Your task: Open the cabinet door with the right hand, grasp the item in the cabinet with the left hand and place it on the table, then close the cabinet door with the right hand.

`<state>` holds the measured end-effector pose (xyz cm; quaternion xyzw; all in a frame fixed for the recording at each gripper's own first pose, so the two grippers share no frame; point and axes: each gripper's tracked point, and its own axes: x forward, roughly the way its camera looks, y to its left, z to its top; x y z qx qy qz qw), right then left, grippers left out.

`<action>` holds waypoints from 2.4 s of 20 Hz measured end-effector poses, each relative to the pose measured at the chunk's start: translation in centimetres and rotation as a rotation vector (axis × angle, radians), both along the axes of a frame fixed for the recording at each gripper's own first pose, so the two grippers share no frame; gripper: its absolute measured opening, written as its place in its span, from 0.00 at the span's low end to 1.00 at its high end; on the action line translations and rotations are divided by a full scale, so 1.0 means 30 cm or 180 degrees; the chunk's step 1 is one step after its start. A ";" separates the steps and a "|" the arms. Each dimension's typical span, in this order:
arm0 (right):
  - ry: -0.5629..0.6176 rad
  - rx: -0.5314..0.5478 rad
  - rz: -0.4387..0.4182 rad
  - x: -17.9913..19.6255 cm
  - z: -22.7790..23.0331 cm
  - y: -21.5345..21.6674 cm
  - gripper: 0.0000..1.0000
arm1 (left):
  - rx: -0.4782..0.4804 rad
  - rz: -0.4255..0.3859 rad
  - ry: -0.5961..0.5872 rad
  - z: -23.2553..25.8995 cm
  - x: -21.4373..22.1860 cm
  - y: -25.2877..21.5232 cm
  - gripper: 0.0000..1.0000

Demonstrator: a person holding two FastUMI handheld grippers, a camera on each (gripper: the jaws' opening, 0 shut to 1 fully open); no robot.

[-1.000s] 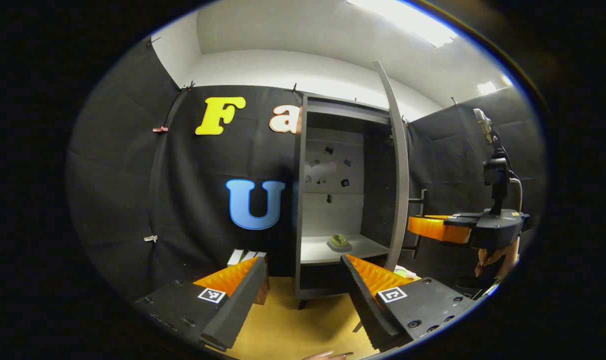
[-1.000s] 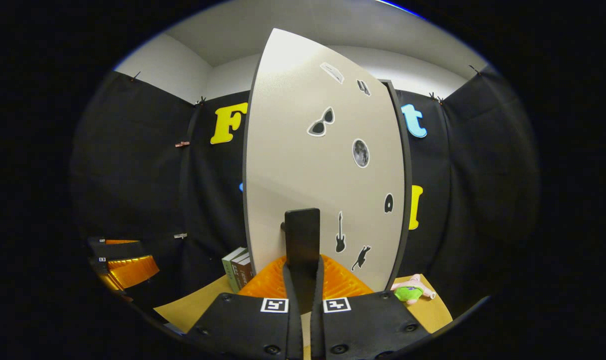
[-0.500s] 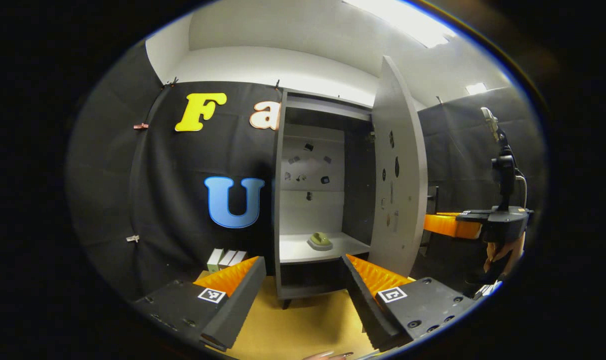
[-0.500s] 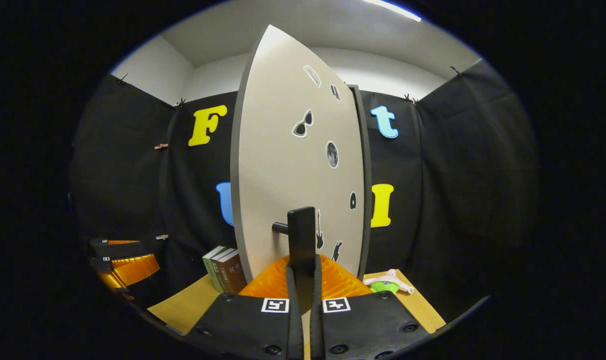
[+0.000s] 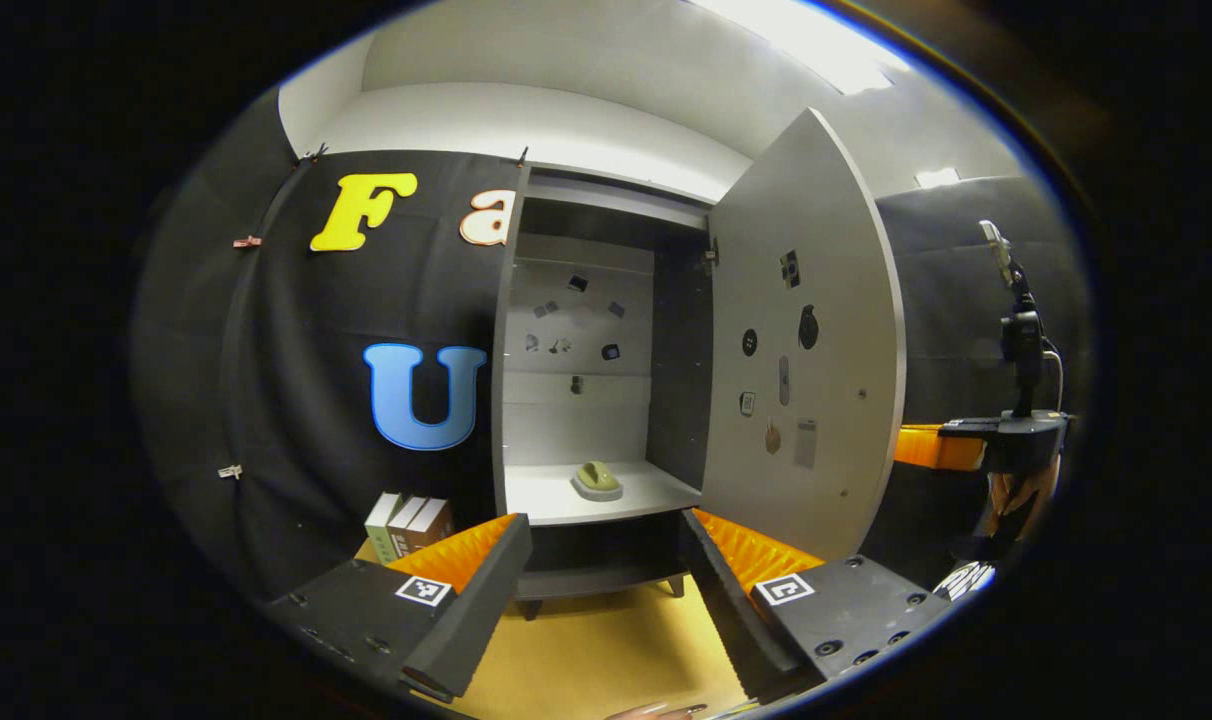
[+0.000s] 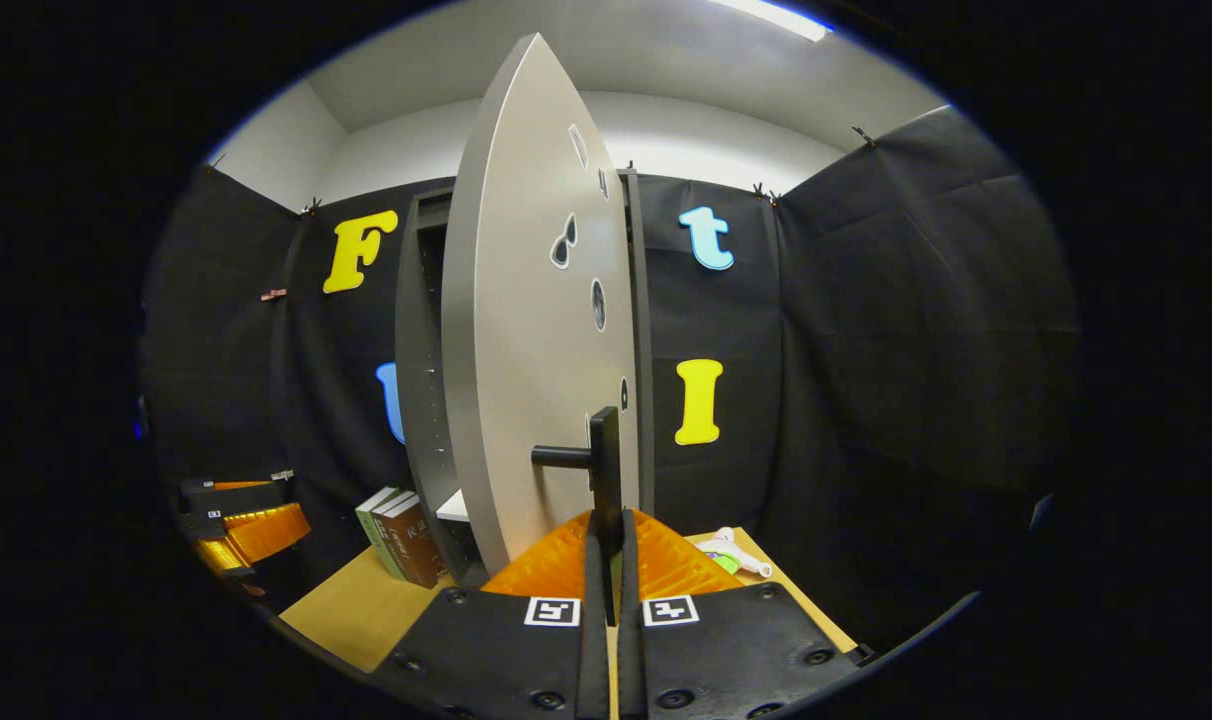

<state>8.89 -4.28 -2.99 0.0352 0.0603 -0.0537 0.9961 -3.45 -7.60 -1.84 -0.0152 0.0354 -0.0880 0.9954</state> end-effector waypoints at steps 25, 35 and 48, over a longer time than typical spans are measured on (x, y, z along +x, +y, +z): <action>0.0062 0.0155 -0.0076 -0.163 -0.024 -0.558 0.09 | 0.0183 0.0108 0.0221 -0.016 0.708 -0.206 0.95; 0.0220 -0.0419 -0.0656 -0.092 -0.145 -0.885 0.97 | 0.0043 0.0298 0.0737 -0.187 1.145 -0.202 0.94; 0.0415 -0.0254 -0.0890 0.009 -0.245 -1.040 0.98 | 0.0214 0.0391 0.1194 -0.378 1.443 -0.189 0.89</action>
